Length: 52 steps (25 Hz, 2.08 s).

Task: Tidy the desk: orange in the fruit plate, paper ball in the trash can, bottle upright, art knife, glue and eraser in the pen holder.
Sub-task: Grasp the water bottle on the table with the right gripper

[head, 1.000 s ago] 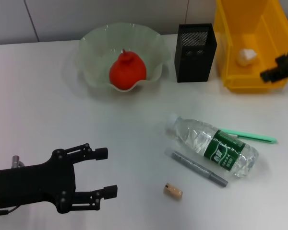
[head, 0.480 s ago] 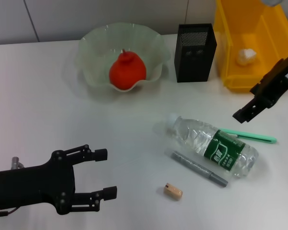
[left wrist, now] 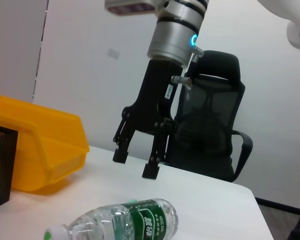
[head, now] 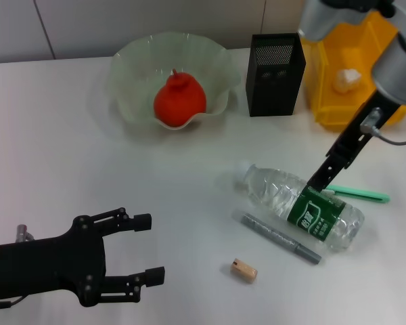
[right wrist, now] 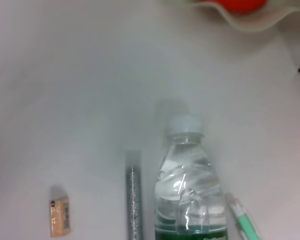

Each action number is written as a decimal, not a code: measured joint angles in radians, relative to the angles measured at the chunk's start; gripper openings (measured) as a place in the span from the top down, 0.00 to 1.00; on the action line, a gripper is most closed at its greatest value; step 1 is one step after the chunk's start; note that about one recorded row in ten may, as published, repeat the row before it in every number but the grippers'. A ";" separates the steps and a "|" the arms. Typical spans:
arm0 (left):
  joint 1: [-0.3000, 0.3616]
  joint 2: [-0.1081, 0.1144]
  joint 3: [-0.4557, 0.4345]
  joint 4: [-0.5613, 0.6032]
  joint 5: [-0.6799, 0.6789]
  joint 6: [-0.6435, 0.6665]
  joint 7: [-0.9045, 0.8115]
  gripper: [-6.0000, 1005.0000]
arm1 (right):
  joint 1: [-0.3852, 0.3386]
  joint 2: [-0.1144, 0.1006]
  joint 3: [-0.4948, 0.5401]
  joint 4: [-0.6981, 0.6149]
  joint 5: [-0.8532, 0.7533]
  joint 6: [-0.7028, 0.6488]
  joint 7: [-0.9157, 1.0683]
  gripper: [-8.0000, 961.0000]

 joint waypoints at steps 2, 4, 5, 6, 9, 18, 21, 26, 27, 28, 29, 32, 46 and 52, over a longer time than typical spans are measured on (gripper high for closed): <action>0.000 0.000 0.000 0.000 0.000 0.000 0.000 0.15 | 0.009 0.000 -0.005 0.023 -0.003 0.009 0.007 0.13; 0.000 0.000 0.000 0.000 0.000 -0.001 0.000 0.15 | 0.030 0.000 -0.014 0.085 -0.014 0.031 0.025 0.13; 0.001 0.001 0.000 0.000 0.001 -0.003 0.003 0.15 | 0.055 0.001 -0.019 0.152 -0.022 0.045 0.033 0.13; 0.001 0.001 0.000 0.000 0.001 -0.003 0.004 0.15 | 0.055 0.001 -0.019 0.152 -0.022 0.045 0.033 0.13; 0.001 0.002 0.000 0.000 0.001 -0.005 0.008 0.15 | 0.087 0.002 -0.025 0.240 -0.025 0.072 0.038 0.13; 0.001 -0.004 -0.008 0.000 0.035 -0.013 0.012 0.15 | 0.128 0.012 -0.122 0.359 -0.014 0.175 0.097 0.14; 0.001 -0.007 -0.008 0.000 0.043 -0.016 0.013 0.15 | 0.130 0.012 -0.135 0.377 0.012 0.198 0.102 0.14; 0.002 -0.009 -0.008 0.000 0.049 -0.017 0.013 0.15 | 0.137 0.012 -0.153 0.406 0.032 0.222 0.103 0.14; 0.002 -0.009 -0.008 0.000 0.049 -0.017 0.013 0.15 | 0.142 0.012 -0.157 0.419 0.033 0.229 0.103 0.14; 0.002 -0.009 -0.008 0.000 0.051 -0.017 0.013 0.15 | 0.152 0.013 -0.160 0.443 0.035 0.245 0.105 0.14; 0.002 -0.009 -0.008 0.000 0.051 -0.017 0.013 0.15 | 0.152 0.013 -0.160 0.443 0.035 0.245 0.105 0.14; 0.002 -0.009 -0.008 0.000 0.052 -0.017 0.015 0.15 | 0.158 0.015 -0.163 0.468 0.035 0.274 0.109 0.15; 0.002 -0.009 -0.008 -0.002 0.052 -0.020 0.023 0.15 | 0.176 0.017 -0.257 0.541 0.110 0.355 0.120 0.15; 0.002 -0.009 -0.008 -0.002 0.051 -0.020 0.024 0.15 | 0.176 0.017 -0.290 0.543 0.111 0.359 0.134 0.16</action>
